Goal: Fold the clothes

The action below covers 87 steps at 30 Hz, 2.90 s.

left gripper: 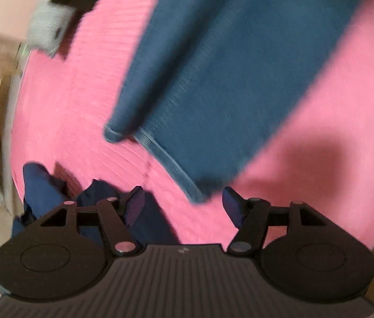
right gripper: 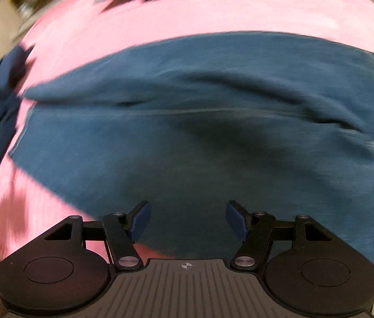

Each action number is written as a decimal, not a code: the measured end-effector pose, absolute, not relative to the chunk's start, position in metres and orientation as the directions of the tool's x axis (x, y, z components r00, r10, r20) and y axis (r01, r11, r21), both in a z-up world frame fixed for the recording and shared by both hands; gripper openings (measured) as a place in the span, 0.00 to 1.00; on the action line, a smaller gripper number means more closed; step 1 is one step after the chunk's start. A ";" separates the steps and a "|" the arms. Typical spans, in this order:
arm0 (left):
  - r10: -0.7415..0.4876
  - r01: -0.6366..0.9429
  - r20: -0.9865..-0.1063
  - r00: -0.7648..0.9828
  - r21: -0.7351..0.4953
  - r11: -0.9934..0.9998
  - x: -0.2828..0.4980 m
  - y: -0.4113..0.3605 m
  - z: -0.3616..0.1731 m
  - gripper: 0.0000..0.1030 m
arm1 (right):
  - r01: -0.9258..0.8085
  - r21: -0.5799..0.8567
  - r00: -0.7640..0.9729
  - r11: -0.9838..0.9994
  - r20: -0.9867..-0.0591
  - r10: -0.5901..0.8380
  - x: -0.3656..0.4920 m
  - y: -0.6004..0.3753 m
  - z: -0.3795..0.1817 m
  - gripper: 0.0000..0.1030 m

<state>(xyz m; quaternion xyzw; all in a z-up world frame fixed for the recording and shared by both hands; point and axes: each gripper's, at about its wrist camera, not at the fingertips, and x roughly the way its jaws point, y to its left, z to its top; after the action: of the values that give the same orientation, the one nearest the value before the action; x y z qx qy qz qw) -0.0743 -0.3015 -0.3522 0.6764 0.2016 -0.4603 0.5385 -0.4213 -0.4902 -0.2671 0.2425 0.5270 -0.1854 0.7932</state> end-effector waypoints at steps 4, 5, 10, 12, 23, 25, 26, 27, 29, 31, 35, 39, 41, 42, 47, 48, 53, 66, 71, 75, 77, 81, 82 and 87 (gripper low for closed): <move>-0.290 0.654 -0.805 0.518 0.591 -0.473 -0.081 -0.267 -0.400 0.47 | 0.552 0.166 0.349 0.817 -0.936 -0.045 -0.409 -0.460 -0.267 0.64; -0.308 0.633 -0.794 0.523 0.605 -0.484 -0.079 -0.266 -0.409 0.46 | 0.552 0.157 0.342 0.819 -0.938 -0.050 -0.407 -0.454 -0.266 0.64; -0.346 0.607 -0.785 0.513 0.617 -0.500 -0.064 -0.270 -0.433 0.16 | 0.551 0.107 0.309 0.828 -0.947 -0.083 -0.401 -0.447 -0.258 0.65; -0.365 0.619 -0.784 0.502 0.620 -0.481 -0.061 -0.264 -0.427 0.14 | 0.551 0.092 0.300 0.829 -0.949 -0.095 -0.401 -0.446 -0.253 0.64; -0.244 0.735 -0.862 0.444 0.507 -0.450 -0.118 -0.183 -0.381 0.09 | 0.620 0.114 0.261 0.777 -0.963 -0.067 -0.425 -0.462 -0.255 0.65; -0.219 0.751 -0.869 0.444 0.494 -0.439 -0.119 -0.181 -0.386 0.08 | 0.634 0.108 0.251 0.766 -0.965 -0.072 -0.432 -0.469 -0.255 0.65; -0.211 0.751 -0.870 0.446 0.491 -0.441 -0.120 -0.180 -0.387 0.07 | 0.644 0.104 0.241 0.758 -0.968 -0.072 -0.436 -0.473 -0.257 0.65; -0.201 0.753 -0.873 0.444 0.486 -0.443 -0.119 -0.180 -0.385 0.08 | 0.656 0.100 0.232 0.748 -0.970 -0.074 -0.441 -0.477 -0.258 0.65; -0.174 0.760 -0.878 0.447 0.475 -0.444 -0.115 -0.182 -0.383 0.10 | 0.682 0.095 0.222 0.725 -0.972 -0.082 -0.449 -0.486 -0.260 0.65; -0.135 0.765 -0.877 0.462 0.471 -0.439 -0.106 -0.184 -0.380 0.12 | 0.710 0.089 0.211 0.698 -0.973 -0.091 -0.459 -0.496 -0.264 0.65; -0.138 0.745 -0.856 0.499 0.505 -0.436 -0.098 -0.183 -0.366 0.19 | 0.809 0.044 0.165 0.586 -0.974 -0.155 -0.493 -0.521 -0.274 0.65; -0.194 0.741 -0.861 0.470 0.504 -0.443 -0.106 -0.198 -0.353 0.24 | 0.931 0.068 0.153 0.359 -0.965 -0.215 -0.552 -0.556 -0.284 0.65; -0.227 0.736 -0.872 0.434 0.488 -0.469 -0.120 -0.216 -0.351 0.26 | 0.968 0.083 0.144 0.235 -0.956 -0.256 -0.585 -0.575 -0.287 0.64; -0.242 0.733 -0.877 0.415 0.480 -0.482 -0.128 -0.225 -0.350 0.27 | 0.981 0.092 0.138 0.172 -0.951 -0.276 -0.601 -0.584 -0.289 0.64; -0.325 0.728 -0.897 0.301 0.436 -0.529 -0.182 -0.289 -0.350 0.28 | 0.985 0.173 0.155 -0.017 -0.915 -0.372 -0.671 -0.641 -0.296 0.64; -0.330 0.725 -0.901 0.282 0.426 -0.542 -0.195 -0.300 -0.351 0.29 | 0.980 0.195 0.166 -0.037 -0.907 -0.387 -0.681 -0.654 -0.300 0.64; -0.311 0.695 -0.927 0.210 0.365 -0.619 -0.260 -0.342 -0.362 0.30 | 0.945 0.308 0.241 -0.112 -0.884 -0.402 -0.711 -0.703 -0.322 0.43; -0.192 0.737 -0.930 0.313 0.365 -0.568 -0.273 -0.349 -0.363 0.34 | 0.952 0.294 0.250 -0.087 -0.908 -0.338 -0.731 -0.731 -0.318 0.37; -0.162 0.733 -0.908 0.388 0.410 -0.543 -0.242 -0.303 -0.370 0.40 | 0.944 0.329 0.313 -0.011 -0.908 -0.279 -0.685 -0.682 -0.310 0.55; -0.171 0.683 -0.882 0.438 0.451 -0.574 -0.218 -0.255 -0.384 0.49 | 0.918 0.391 0.398 0.071 -0.906 -0.143 -0.628 -0.621 -0.327 0.55; -0.176 0.672 -0.874 0.453 0.465 -0.576 -0.207 -0.236 -0.392 0.49 | 0.904 0.419 0.426 0.089 -0.899 -0.097 -0.600 -0.594 -0.336 0.55; -0.224 0.620 -0.855 0.468 0.498 -0.606 -0.188 -0.204 -0.411 0.49 | 0.911 0.396 0.407 0.113 -0.907 -0.110 -0.555 -0.556 -0.344 0.58; -0.236 0.610 -0.846 0.477 0.513 -0.604 -0.184 -0.199 -0.414 0.49 | 0.920 0.374 0.387 0.118 -0.913 -0.126 -0.549 -0.552 -0.343 0.60; -0.290 0.587 -0.818 0.497 0.563 -0.582 -0.162 -0.188 -0.431 0.47 | 0.940 0.325 0.338 0.105 -0.928 -0.154 -0.542 -0.545 -0.339 0.44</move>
<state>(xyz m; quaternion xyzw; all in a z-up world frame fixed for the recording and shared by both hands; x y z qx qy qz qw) -0.1618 -0.1878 -0.4308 0.7413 0.0999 -0.4913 0.4462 -0.5422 -0.5446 -0.3391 0.5133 0.3830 -0.4292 0.6369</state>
